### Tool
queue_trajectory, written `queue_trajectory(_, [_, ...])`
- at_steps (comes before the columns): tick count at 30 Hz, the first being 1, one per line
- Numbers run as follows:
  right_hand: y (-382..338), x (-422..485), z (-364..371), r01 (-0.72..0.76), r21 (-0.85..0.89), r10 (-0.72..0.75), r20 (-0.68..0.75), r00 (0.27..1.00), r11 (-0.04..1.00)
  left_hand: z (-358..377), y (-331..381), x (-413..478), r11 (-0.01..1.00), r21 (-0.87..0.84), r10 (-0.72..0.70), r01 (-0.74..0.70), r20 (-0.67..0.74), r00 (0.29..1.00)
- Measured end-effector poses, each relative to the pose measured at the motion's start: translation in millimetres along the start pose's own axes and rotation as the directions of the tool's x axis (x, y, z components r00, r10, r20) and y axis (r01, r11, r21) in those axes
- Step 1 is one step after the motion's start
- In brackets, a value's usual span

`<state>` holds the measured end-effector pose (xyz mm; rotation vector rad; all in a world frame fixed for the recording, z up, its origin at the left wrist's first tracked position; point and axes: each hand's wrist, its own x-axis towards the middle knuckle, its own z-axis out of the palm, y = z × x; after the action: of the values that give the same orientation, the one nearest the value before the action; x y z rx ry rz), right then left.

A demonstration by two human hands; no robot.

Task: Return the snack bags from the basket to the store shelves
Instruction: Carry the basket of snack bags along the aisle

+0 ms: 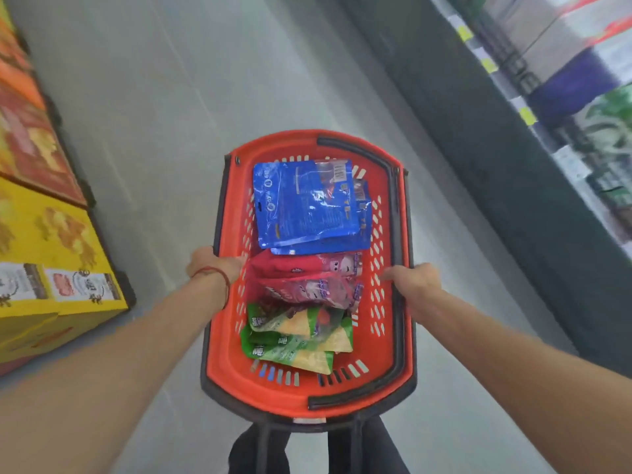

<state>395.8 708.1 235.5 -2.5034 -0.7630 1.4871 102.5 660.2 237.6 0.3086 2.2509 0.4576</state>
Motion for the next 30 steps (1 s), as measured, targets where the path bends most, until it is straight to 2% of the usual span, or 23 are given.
queue_trajectory(8, [1, -35, -90, -0.091, 0.282, 0.118, -0.079, 0.990, 0.955, 19, 113, -58, 0.955, 0.161, 0.231, -0.247, 0.113, 0.966])
queue_trajectory(13, [4, -18, -120, -0.159, 0.404, 0.212, -0.089, 0.973, 0.901, 59, 170, -77, 0.907, 0.295, 0.264, -0.301, 0.160, 0.951])
queue_trajectory(20, [-19, 16, -159, -0.213, 0.457, 0.255, -0.033, 0.966, 0.864, 113, 234, -81, 0.893, 0.332, 0.239, -0.303, 0.220, 0.946])
queue_trajectory(27, [-93, 10, -193, -0.166, 0.444, 0.237, -0.111, 0.965, 0.880, 114, 327, -82, 0.854, 0.334, 0.299, -0.398, 0.310, 0.902])
queue_trajectory(30, [-144, -1, -201, -0.131, 0.452, 0.241, -0.196, 0.951, 0.882, 100, 384, -74, 0.840, 0.323, 0.314, -0.437, 0.367, 0.875])
